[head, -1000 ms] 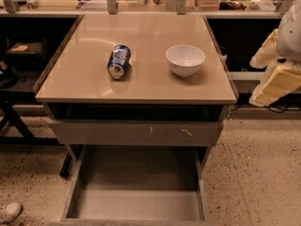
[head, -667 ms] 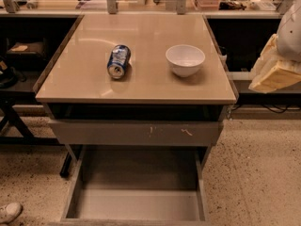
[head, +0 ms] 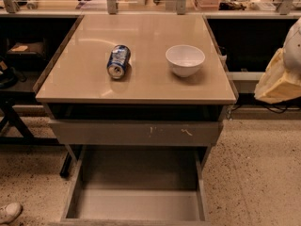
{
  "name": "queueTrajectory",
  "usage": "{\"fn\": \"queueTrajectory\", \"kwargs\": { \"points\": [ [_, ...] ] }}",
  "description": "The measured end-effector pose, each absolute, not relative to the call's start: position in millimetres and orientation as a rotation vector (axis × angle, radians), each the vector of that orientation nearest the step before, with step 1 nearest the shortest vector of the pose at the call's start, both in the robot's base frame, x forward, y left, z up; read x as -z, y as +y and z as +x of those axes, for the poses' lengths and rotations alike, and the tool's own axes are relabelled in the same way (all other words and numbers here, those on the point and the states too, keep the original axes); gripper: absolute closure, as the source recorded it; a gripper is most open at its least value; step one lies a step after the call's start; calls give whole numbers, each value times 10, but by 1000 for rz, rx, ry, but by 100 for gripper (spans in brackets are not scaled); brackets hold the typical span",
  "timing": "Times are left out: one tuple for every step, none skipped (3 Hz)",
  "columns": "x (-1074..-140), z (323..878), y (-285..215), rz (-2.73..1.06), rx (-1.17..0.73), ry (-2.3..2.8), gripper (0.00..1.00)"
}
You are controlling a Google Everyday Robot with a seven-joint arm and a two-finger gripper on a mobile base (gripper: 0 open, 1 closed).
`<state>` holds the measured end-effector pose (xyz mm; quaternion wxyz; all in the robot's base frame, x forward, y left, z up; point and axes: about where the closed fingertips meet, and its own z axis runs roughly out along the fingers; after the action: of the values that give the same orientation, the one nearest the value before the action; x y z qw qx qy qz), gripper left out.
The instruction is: Close middle drawer
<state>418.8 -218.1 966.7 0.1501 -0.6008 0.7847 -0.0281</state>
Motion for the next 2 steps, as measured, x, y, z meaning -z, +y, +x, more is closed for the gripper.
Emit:
{"fn": "queueTrajectory", "kwargs": {
  "points": [
    [-9421,3695,-2143,-1704,31,2322,100],
    [-8904,3198,-2059,-1723,-75,2399,100]
  ]
}}
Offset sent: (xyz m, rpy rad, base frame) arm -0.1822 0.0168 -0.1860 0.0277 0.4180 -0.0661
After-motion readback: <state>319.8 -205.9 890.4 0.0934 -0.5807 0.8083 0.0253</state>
